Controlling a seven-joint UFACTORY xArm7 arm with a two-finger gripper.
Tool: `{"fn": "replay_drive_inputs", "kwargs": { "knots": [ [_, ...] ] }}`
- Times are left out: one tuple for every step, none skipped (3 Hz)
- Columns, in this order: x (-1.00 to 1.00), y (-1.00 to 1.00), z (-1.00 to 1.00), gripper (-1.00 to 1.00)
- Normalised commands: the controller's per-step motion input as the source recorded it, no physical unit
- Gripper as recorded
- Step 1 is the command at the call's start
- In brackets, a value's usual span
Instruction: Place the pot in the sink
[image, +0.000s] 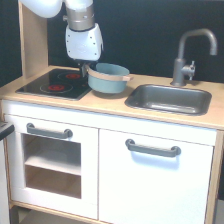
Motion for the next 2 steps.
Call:
{"fn": "replay_drive_inputs", "kwargs": {
  "knots": [
    [0.09, -0.02, 0.11, -0.50],
    [0.10, 0.00, 0.12, -0.34]
  ]
}}
